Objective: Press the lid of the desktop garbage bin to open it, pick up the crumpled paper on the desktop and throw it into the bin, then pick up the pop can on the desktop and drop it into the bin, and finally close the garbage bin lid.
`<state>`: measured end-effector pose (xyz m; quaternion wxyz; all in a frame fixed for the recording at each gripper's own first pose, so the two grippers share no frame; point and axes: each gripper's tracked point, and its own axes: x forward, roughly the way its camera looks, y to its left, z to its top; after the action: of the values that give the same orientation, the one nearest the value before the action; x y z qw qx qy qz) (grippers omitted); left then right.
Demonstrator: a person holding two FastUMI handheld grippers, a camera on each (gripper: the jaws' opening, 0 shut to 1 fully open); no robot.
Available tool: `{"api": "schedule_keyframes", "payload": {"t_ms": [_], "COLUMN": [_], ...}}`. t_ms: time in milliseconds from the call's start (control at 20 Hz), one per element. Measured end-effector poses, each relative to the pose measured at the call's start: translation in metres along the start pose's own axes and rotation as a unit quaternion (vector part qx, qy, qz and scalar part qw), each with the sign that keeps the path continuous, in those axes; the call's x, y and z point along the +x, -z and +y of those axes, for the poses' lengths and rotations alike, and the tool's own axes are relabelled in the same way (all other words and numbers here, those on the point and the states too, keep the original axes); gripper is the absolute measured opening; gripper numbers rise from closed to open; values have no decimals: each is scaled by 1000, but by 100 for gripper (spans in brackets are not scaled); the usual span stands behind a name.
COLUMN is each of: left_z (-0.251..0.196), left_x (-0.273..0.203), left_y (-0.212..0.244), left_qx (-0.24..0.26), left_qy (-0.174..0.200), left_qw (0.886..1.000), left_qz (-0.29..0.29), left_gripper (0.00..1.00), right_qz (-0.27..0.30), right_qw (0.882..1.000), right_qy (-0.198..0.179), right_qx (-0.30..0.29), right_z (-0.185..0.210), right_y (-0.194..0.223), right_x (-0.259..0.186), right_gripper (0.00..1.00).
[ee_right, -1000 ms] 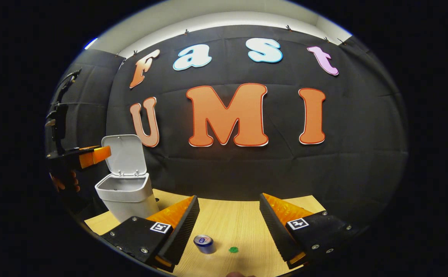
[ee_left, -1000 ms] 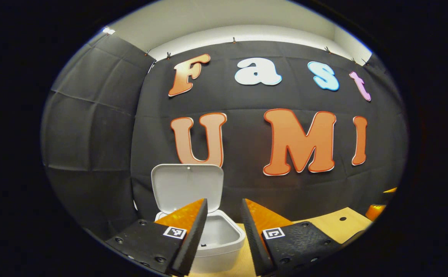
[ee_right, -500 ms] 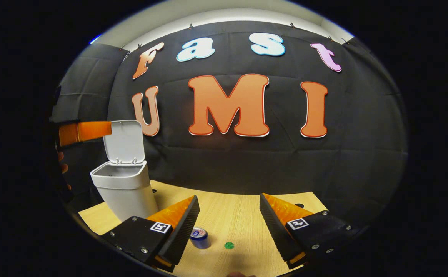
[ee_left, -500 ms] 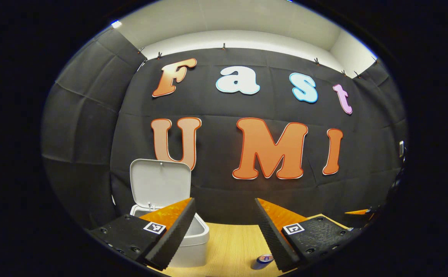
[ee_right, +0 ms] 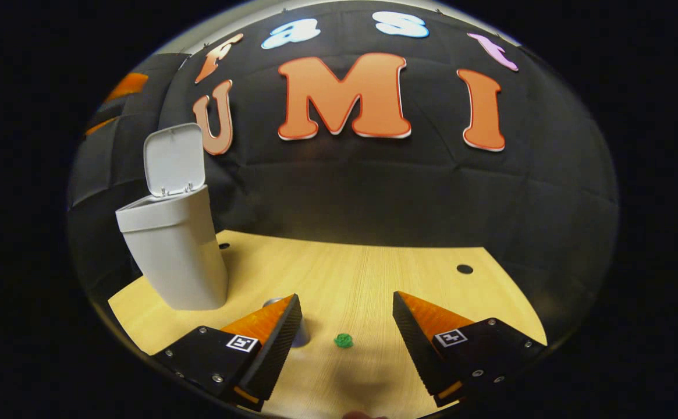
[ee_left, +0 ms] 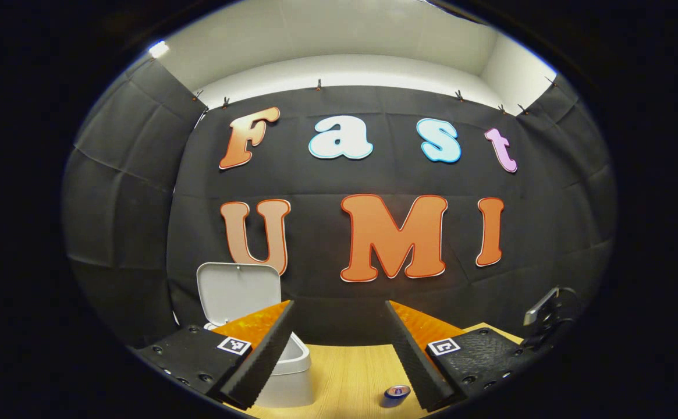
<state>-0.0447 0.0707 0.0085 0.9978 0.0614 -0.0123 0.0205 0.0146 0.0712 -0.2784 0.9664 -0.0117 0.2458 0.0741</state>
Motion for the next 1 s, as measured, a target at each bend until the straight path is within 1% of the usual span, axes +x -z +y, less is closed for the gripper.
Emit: {"api": "schedule_keyframes", "payload": {"t_ms": [100, 350, 550, 800, 1000], "left_z": [3, 10, 17, 16, 8], "left_x": [-7, -19, -29, -35, -37], "left_y": [-3, -8, -9, 0, 10], "left_qx": [6, 22, 27, 29, 36], "left_qy": [-9, -31, -46, -46, -38], "left_qw": [1000, 999, 999, 998, 997], "left_qz": [1, 7, 14, 33, 55], "left_gripper": [94, 94, 94, 94, 94], "right_qz": [24, 73, 96, 125, 155], "right_qw": [1000, 997, 995, 992, 987], "right_qy": [-2, -8, -10, -1, 2], "right_qx": [7, -15, -19, -31, -33], "right_z": [-2, 2, 4, -2, -6], "right_y": [21, 61, 80, 104, 127], "right_x": [15, 46, 67, 86, 99], "right_gripper": [94, 95, 95, 95, 95]}}
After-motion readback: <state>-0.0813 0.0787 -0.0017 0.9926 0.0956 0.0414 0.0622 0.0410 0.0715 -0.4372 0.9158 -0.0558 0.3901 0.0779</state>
